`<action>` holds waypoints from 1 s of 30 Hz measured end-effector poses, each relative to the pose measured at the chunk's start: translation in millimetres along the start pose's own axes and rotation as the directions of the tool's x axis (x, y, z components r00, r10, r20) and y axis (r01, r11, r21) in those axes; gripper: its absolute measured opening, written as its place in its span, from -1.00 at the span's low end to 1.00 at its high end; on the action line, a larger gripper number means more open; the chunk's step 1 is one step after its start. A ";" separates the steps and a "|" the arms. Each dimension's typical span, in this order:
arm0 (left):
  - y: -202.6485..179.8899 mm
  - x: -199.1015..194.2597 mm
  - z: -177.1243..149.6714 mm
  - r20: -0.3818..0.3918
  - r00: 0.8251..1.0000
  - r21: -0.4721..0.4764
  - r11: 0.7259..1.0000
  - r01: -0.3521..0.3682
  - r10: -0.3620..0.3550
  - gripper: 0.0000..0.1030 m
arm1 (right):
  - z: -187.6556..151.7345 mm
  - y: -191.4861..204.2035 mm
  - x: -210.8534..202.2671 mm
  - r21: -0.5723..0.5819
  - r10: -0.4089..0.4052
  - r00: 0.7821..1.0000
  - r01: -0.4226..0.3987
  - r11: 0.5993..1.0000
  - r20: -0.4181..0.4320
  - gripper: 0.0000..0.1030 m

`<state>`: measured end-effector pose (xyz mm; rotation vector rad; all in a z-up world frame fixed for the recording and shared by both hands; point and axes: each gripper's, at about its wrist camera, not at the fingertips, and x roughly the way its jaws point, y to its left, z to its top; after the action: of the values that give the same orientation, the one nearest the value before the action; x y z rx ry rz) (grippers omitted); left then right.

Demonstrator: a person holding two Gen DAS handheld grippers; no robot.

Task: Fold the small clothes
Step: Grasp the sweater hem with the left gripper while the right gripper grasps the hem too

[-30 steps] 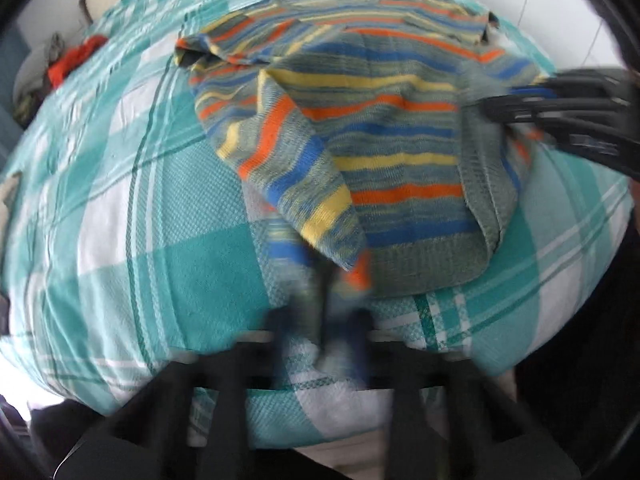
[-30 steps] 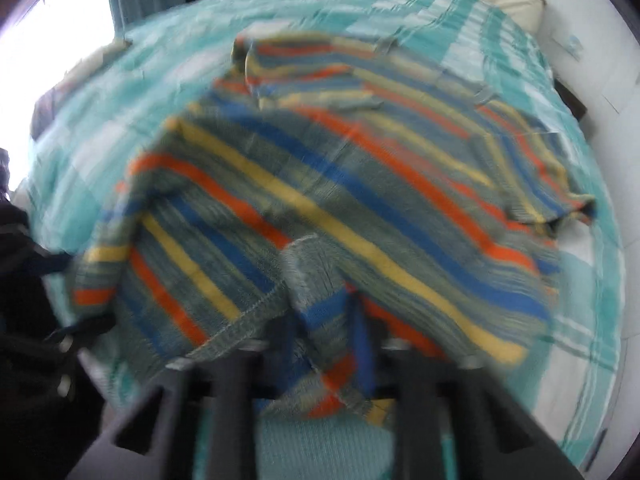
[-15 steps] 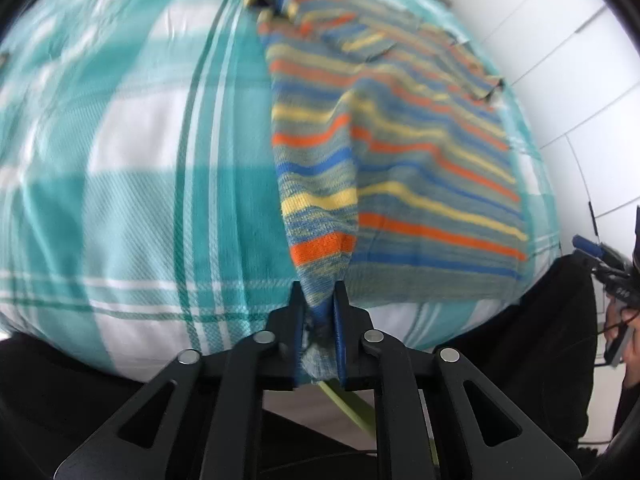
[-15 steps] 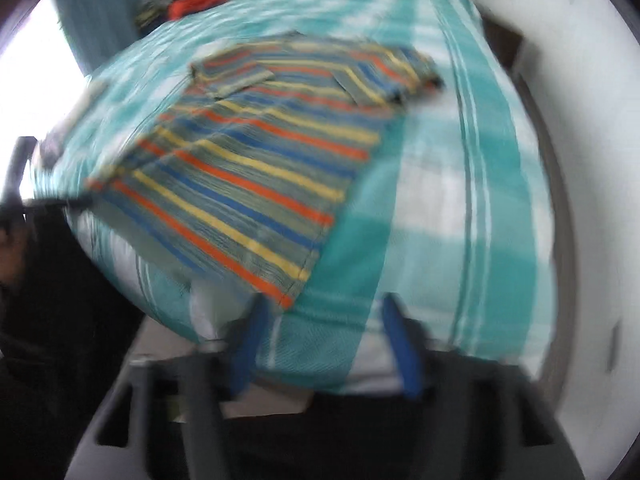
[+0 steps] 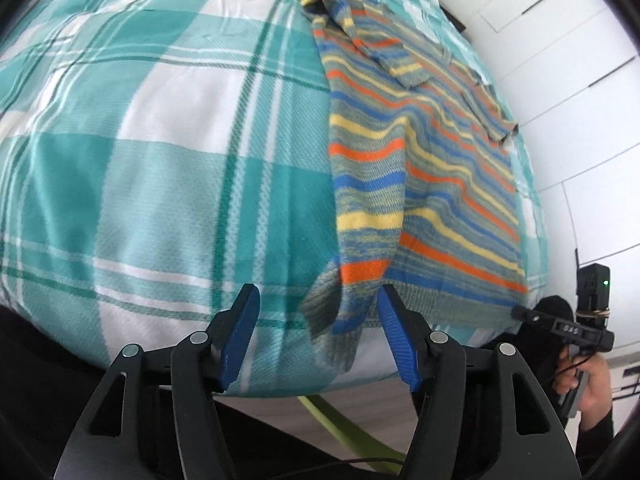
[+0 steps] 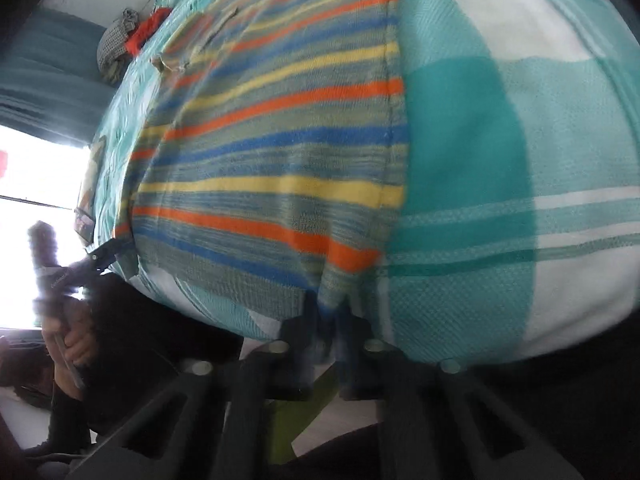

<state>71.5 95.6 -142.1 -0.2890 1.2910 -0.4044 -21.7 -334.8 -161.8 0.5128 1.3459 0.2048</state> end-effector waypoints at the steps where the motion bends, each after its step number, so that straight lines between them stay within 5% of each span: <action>1: 1.3 -2.4 0.4 0.000 1.000 -0.002 1.000 0.001 -0.001 0.28 | -1.4 -1.3 -11.5 0.006 -0.005 1.000 0.005 1.000 0.020 -0.86; 7: -5.2 13.4 6.6 -0.033 0.999 0.011 0.999 0.042 -0.042 0.33 | 3.5 -21.8 -63.3 0.001 -0.153 0.982 0.154 0.988 0.110 -0.85; 11: -26.2 36.8 7.3 -0.072 0.997 0.083 0.996 -0.036 0.042 0.27 | 12.2 -22.8 -51.6 0.005 -0.157 0.983 0.157 0.988 0.092 -0.85; 12: -26.1 39.8 7.1 -0.073 0.995 0.073 0.996 -0.059 0.064 0.12 | 9.0 -19.7 -50.7 0.003 -0.163 0.982 0.163 0.987 0.092 -0.85; 14: -18.7 42.5 8.7 -0.088 0.995 0.016 0.999 -0.050 0.052 -0.81 | 10.4 -22.8 -52.0 0.003 -0.163 0.982 0.164 0.986 0.096 -0.85; 15: -13.4 41.8 9.0 -0.105 0.994 -0.023 1.000 -0.006 0.004 -0.91 | 10.7 -23.0 -53.1 0.006 -0.163 0.982 0.164 0.987 0.097 -0.86; 23: -30.9 -10.9 -17.3 -0.044 0.995 0.124 0.989 -0.082 0.088 -0.94 | -3.4 1.3 -84.2 -0.089 -0.212 0.975 0.217 0.972 0.067 -0.86; 30: -22.1 24.6 -21.3 -0.106 0.975 0.127 0.975 -0.181 0.195 -0.94 | -8.6 -9.4 -26.8 -0.107 -0.315 0.948 0.309 0.945 -0.045 -0.86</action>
<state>53.5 65.1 -159.5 -0.0429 1.3917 -0.3370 -37.5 -352.5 -143.9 0.2057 1.4501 0.0257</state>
